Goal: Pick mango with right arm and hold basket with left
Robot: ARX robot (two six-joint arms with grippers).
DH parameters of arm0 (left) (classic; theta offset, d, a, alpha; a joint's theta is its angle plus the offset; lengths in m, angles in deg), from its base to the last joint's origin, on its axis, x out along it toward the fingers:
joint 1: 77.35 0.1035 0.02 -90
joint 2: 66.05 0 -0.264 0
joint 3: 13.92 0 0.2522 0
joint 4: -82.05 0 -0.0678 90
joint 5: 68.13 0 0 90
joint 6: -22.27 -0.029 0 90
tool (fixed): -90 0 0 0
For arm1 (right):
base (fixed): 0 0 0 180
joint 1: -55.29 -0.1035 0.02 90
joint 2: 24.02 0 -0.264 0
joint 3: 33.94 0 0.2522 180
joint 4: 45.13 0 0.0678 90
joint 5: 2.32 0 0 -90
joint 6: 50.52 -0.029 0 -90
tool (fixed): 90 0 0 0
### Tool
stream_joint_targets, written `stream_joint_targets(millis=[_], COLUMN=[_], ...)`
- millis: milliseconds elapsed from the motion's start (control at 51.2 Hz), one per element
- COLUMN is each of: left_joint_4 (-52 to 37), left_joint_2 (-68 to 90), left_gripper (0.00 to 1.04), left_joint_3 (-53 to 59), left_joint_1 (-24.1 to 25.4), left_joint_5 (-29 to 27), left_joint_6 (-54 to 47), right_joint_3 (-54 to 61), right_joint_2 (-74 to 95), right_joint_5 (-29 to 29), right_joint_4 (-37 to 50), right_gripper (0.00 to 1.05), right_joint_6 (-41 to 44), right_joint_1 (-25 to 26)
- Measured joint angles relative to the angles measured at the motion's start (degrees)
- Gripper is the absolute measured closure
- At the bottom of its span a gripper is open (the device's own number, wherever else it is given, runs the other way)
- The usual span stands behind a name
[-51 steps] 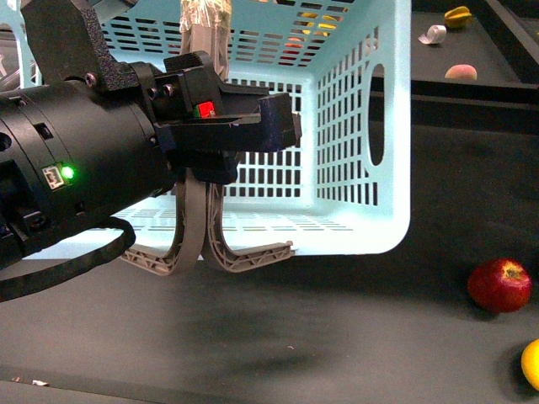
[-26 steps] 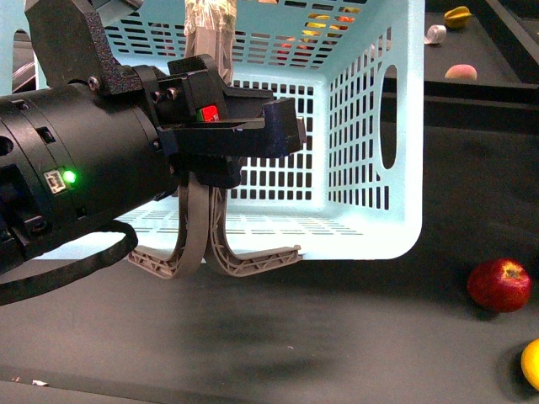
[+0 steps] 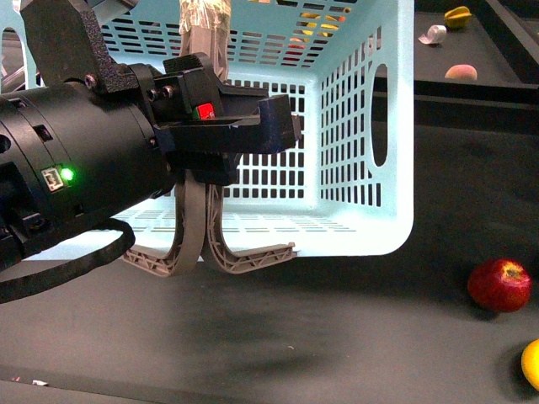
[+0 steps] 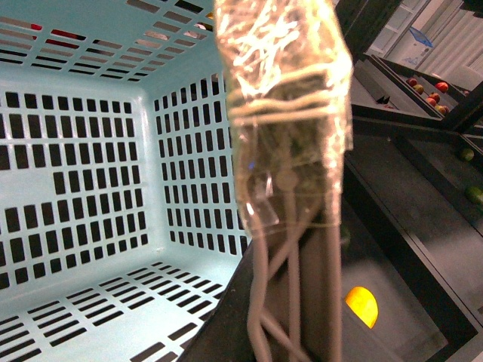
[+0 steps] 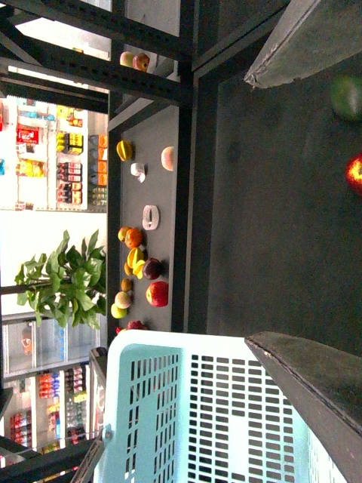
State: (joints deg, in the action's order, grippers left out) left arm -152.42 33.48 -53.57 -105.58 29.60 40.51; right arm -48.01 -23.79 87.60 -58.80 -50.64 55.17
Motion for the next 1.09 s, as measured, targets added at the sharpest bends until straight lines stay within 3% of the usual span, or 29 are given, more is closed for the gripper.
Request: stream_joint_targets(millis=[117, 332, 507, 663, 859, 1093], left_joint_4=[0.0, 0.02, 0.02, 0.04, 0.04, 0.04], left_joint_2=[0.0, -0.02, -0.02, -0.02, -0.02, -0.02], left_gripper=[0.99, 0.99, 0.99, 0.99, 0.99, 0.99], left_joint_3=[0.0, 0.07, 0.07, 0.09, 0.09, 0.09], left_joint_1=[0.0, 0.0, 0.0, 0.0, 0.0, 0.0], left_joint_5=[0.17, 0.11, 0.11, 0.07, 0.13, 0.09], left_joint_6=[0.02, 0.04, 0.02, 0.02, 0.04, 0.02], right_joint_3=[-0.15, -2.05, -6.88, -12.13, -18.75, -25.77], right_joint_2=[2.71, 26.36, 53.33, 76.11, 94.95, 111.73], right_joint_5=[2.32, -6.75, -12.26, -17.09, -20.83, -21.14], right_joint_4=[0.28, 18.49, 35.43, 43.6, 44.76, 39.65], right_gripper=[0.08, 0.08, 0.08, 0.08, 0.08, 0.08], right_joint_6=[2.99, 7.37, 12.2, 19.06, 27.85, 46.66], right_joint_1=[0.33, 8.79, 12.33, 15.3, 19.02, 22.23])
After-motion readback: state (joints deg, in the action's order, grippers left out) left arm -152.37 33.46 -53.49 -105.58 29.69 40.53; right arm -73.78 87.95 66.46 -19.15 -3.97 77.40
